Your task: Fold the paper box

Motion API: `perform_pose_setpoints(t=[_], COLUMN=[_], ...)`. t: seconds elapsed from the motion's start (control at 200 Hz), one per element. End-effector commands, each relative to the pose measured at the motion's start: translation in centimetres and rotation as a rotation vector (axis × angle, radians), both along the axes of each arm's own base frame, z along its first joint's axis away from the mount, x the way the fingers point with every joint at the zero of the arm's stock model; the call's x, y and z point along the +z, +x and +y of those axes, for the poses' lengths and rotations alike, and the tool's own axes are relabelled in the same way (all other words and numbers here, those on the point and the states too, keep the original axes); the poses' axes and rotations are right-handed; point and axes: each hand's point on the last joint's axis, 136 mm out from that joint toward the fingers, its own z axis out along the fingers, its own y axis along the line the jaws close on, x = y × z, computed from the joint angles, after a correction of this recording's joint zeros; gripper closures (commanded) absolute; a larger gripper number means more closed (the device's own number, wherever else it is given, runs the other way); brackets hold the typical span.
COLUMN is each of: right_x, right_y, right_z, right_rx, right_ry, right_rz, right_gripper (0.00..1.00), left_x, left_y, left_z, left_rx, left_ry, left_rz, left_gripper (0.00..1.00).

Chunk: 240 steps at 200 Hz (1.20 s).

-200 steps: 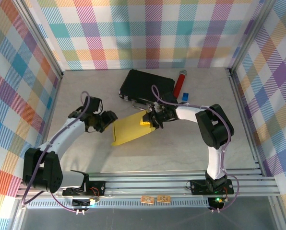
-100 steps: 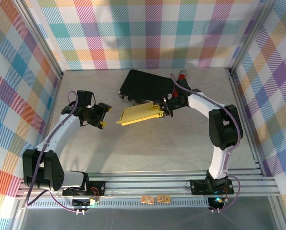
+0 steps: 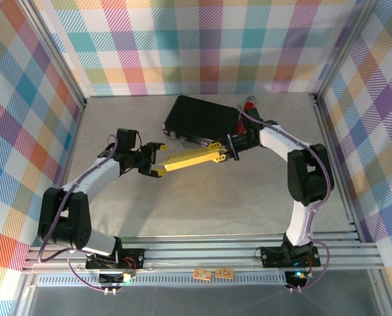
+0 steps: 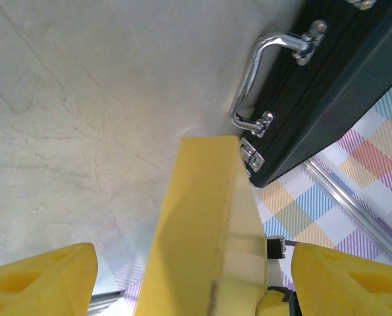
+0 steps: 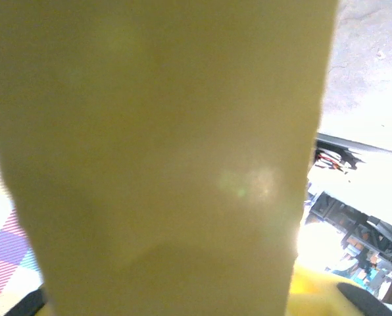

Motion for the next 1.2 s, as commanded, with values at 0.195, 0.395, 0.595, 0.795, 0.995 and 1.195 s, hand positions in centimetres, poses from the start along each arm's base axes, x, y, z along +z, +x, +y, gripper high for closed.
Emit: perform_pose_setpoints(t=[0.195,0.395,0.595,0.795,0.995,1.195], right_x=[3.0,2.8,2.4,2.0,1.6,2.2], right_y=[0.4,1.0,1.3,1.5,1.7,2.4], right_z=[-0.2,-0.5,-0.6,-0.5,-0.5,-1.5], right_rx=[0.0,-0.009,-0.013,-0.015,-0.017,-0.021], right_ry=[0.069,0.076,0.077,0.076,0.07,0.018], right_rz=[0.008,0.005,0.012,0.015,0.017,-0.067], right_gripper=[0.7,0.7,0.7,0.68,0.67,0.4], left_x=[0.6,1.2,2.0,2.7,3.1,2.5], left_y=[0.9,1.1,1.4,1.6,1.0,-0.7], left_z=[-3.3,-4.5,-4.7,-4.9,-5.8,-5.2], left_rx=[0.054,0.086,0.103,0.111,0.082,0.103], left_ry=[-0.22,-0.289,-0.304,-0.31,-0.302,-0.265], left_rz=[0.066,0.097,0.1,0.104,0.136,0.221], left_gripper=[0.24,0.28,0.43,0.56,0.65,0.76])
